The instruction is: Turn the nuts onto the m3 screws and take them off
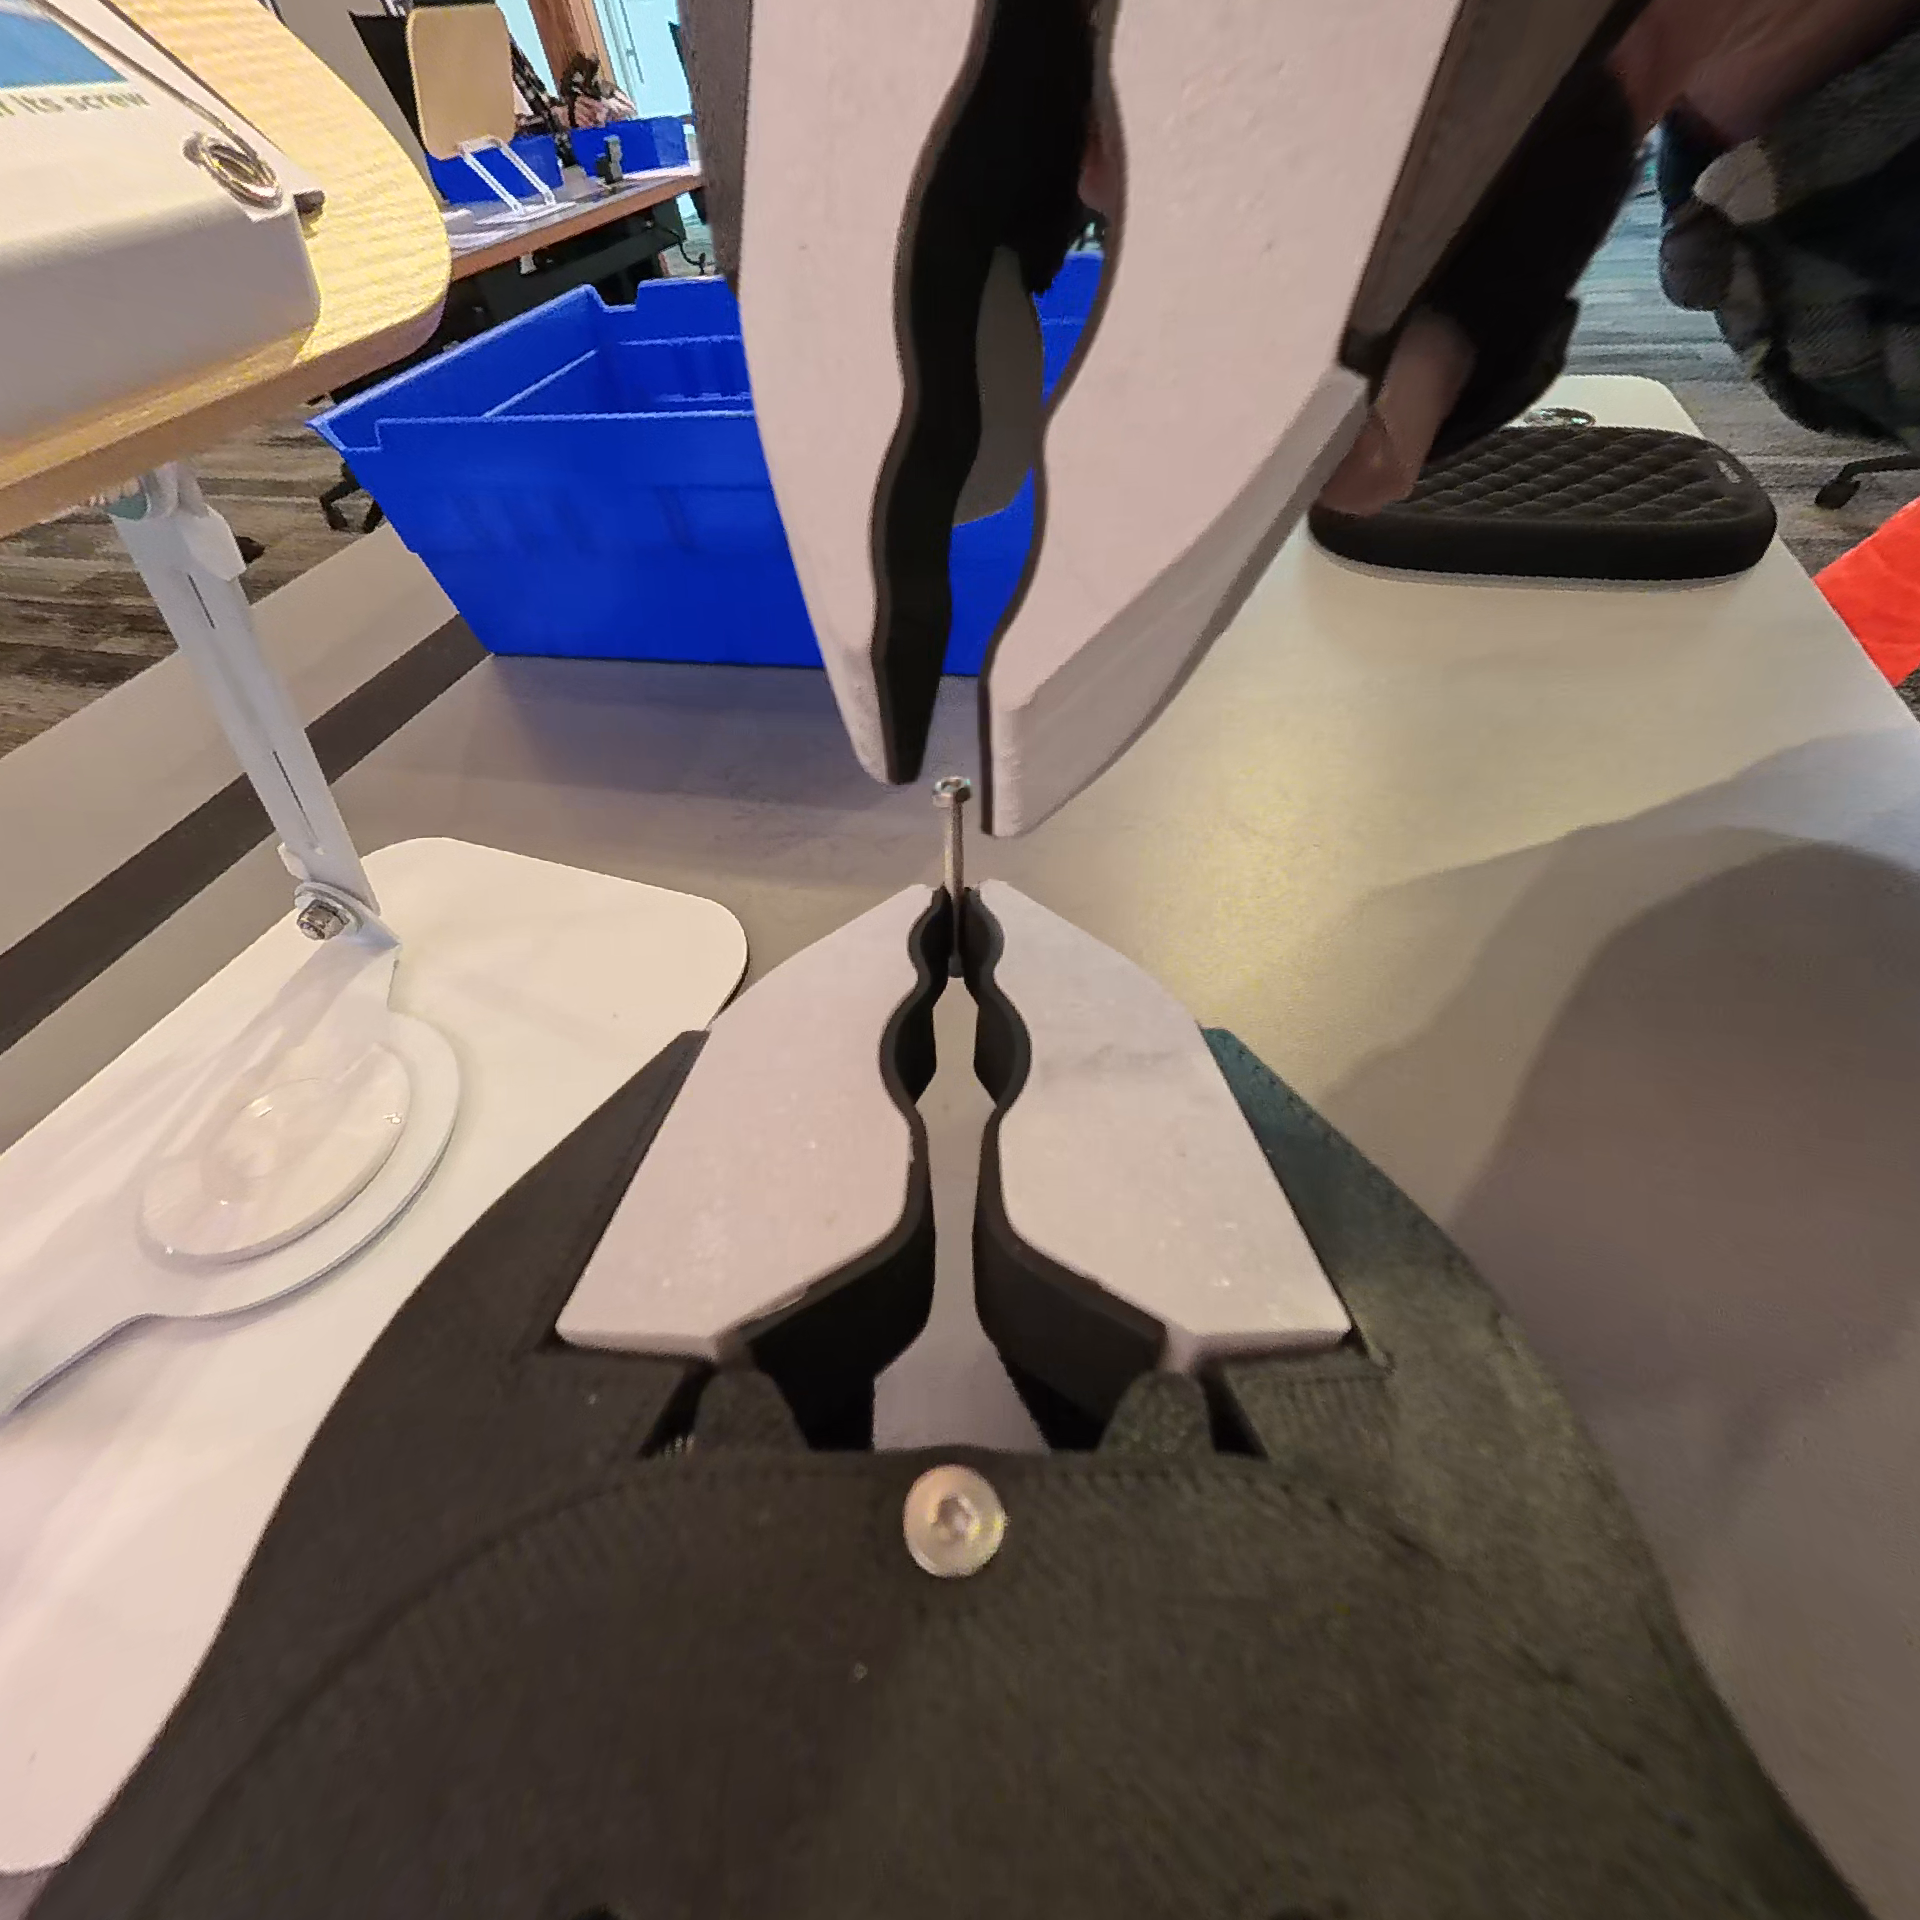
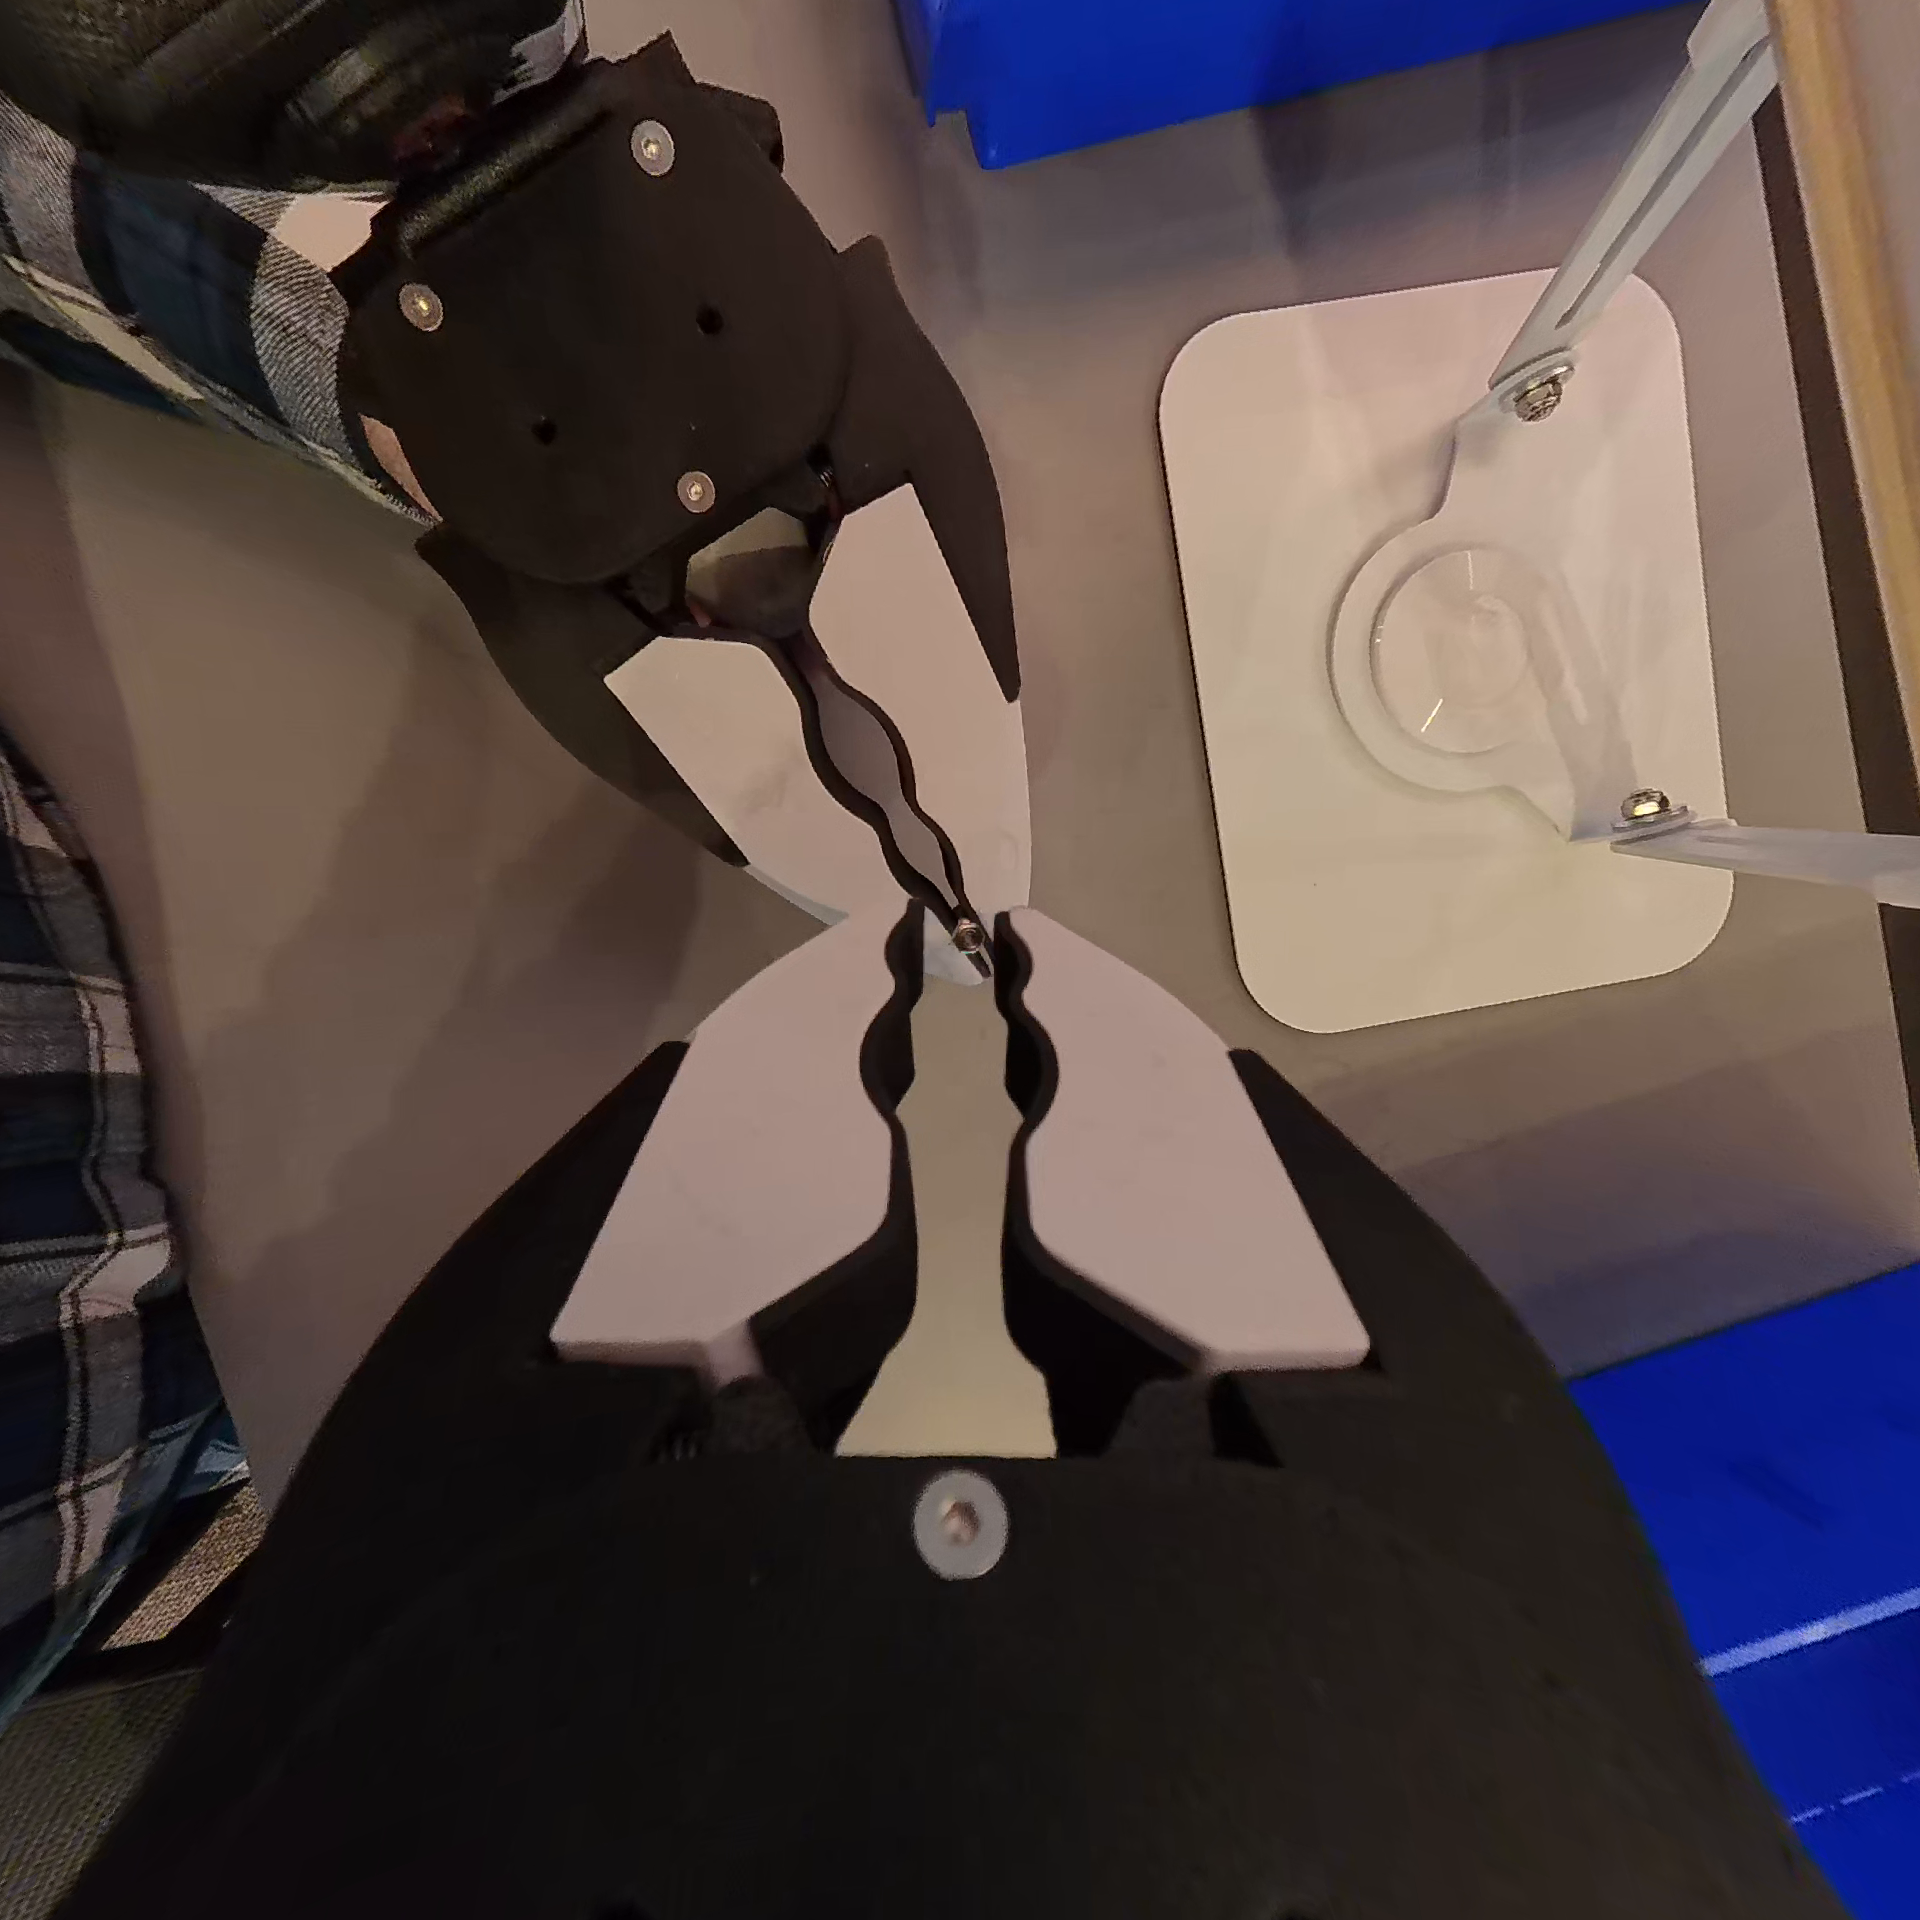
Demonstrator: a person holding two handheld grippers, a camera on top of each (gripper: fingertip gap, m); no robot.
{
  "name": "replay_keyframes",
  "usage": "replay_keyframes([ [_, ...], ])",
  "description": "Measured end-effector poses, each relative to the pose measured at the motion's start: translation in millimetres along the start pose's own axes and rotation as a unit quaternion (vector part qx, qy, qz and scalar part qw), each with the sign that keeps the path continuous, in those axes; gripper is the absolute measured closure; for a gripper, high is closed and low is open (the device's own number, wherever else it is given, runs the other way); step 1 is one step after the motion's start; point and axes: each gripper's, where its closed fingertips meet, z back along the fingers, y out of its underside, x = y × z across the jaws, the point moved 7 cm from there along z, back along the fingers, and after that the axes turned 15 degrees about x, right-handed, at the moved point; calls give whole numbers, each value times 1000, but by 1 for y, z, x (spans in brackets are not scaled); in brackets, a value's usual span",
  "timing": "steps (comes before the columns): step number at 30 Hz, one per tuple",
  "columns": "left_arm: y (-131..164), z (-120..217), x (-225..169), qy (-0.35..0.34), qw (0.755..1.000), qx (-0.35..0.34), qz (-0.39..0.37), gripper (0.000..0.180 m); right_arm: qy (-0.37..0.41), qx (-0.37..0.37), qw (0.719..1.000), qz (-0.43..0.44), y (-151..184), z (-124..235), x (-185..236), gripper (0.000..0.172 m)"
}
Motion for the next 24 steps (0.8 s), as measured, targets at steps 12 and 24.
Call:
replay_keyframes([
  [12, -5, 8, 3, 34, 998, -46, 17, 179, -31, -190, 981, 24, 8, 12, -2, 126],
  [24, -9, 12, 5, 49, 996, -74, 27, 179, -123, -337, 933, 23, 19, -7, 7, 115],
])
